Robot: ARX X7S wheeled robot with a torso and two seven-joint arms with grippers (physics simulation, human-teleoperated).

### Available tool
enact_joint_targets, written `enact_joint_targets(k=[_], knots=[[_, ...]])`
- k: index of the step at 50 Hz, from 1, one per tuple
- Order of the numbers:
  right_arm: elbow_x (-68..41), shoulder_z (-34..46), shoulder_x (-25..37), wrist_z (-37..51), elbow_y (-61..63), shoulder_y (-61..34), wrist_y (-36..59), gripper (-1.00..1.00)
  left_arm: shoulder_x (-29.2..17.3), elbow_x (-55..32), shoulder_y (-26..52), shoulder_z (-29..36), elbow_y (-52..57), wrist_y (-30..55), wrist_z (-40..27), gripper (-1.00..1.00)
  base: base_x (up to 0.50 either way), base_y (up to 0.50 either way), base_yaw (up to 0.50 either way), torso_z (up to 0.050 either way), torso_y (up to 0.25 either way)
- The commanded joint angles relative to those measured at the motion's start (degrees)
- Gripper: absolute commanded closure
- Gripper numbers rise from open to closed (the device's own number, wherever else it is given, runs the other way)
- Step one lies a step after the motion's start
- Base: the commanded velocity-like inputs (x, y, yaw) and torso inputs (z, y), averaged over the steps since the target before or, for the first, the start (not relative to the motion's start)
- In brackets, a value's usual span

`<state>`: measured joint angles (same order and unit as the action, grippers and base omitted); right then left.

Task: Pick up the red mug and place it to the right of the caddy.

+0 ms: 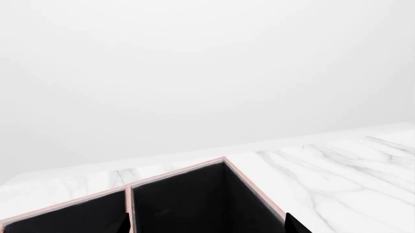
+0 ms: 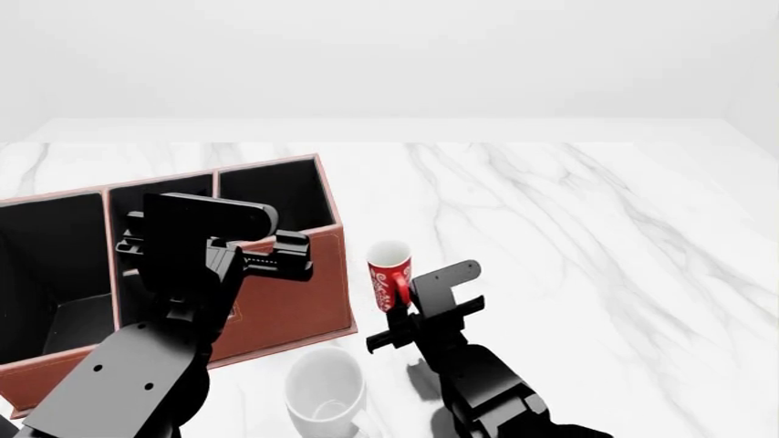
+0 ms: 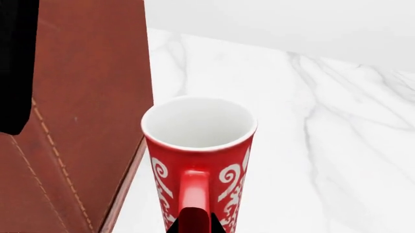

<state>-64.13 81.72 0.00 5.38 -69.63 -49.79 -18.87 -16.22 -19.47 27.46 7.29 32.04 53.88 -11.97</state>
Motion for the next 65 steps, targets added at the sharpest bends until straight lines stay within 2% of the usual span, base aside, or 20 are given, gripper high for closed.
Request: enact_joint_targets(k=[1,8,9,26,35,38,41,46,49,54,55,59,65], knots=[[-3.08,3.46,0.01,1.06,-1.98,0.2,2.54,1.0,-0.14,-0.26,-0.06,0.12,0.06,0.03,-0.24,-1.0,0.0,0.0,0.0,0.0,0.0],[-3.58,3.45,0.01,0.78,-1.79,0.04,3.49,1.0,-0.22,-0.39,0.05,0.21,-0.13,-0.02,-0.34,-1.0,0.0,0.0,0.0,0.0,0.0],[-3.68,3.48,0.01,0.82,-1.76,0.05,3.74,-1.0,-0.25,-0.41,0.04,0.22,-0.11,-0.03,-0.36,-1.0,0.0,0.0,0.0,0.0,0.0],[-1.65,3.11,0.01,1.11,-2.59,0.78,2.39,-1.0,-0.51,-0.62,-0.52,0.17,-0.62,-0.87,-0.52,-1.0,0.0,0.0,0.0,0.0,0.0],[-0.72,0.81,0.86,-0.94,-4.16,3.04,-4.74,-1.0,-0.64,-0.81,-0.85,0.04,-0.66,-1.12,-0.71,-1.0,0.0,0.0,0.0,0.0,0.0],[-0.5,2.02,15.17,9.42,20.55,4.16,-2.83,-1.0,-0.7,-0.9,-0.9,-0.06,-0.51,-1.08,-0.82,-1.0,0.0,0.0,0.0,0.0,0.0],[0.58,2.89,25.18,16.46,39.98,3.97,-2.16,-1.0,-0.76,-0.93,-0.93,0.0,-0.45,-1.06,-0.9,-1.0,0.0,0.0,0.0,0.0,0.0],[1.69,2.2,36.22,23.06,57.27,3.16,-3.21,-1.0,-0.8,-1.07,-0.84,-0.03,-0.36,-1.0,-1.03,-1.0,0.0,0.0,0.0,0.0,0.0],[0.93,0.93,42.08,24.18,65.91,2.87,-5.0,-1.0,-0.78,-1.03,-0.66,0.28,-0.38,-0.93,-1.13,-1.0,0.0,0.0,0.0,0.0,0.0],[2.4,-0.98,47.4,26.86,73.73,2.91,-8.5,-1.0,-0.73,-1.1,-0.48,0.51,-0.41,-0.93,-1.23,-1.0,0.0,0.0,0.0,0.0,0.0],[6.36,-1.8,48.13,31.02,74.42,2.93,-9.54,-1.0,-0.73,-1.14,-0.39,0.53,-0.37,-0.87,-1.26,-1.0,0.0,0.0,0.0,0.0,0.0],[11.56,-3.66,50.69,36.91,77.88,2.95,-11.78,-1.0,-0.85,-1.33,-0.06,0.5,-0.1,-0.46,-1.36,-1.0,0.0,0.0,0.0,0.0,0.0],[13.62,-4.65,53.63,38.63,82.73,3.79,-14.35,-1.0,-0.9,-1.43,-0.25,0.5,-0.15,-0.75,-1.45,-1.0,0.0,0.0,0.0,0.0,0.0]])
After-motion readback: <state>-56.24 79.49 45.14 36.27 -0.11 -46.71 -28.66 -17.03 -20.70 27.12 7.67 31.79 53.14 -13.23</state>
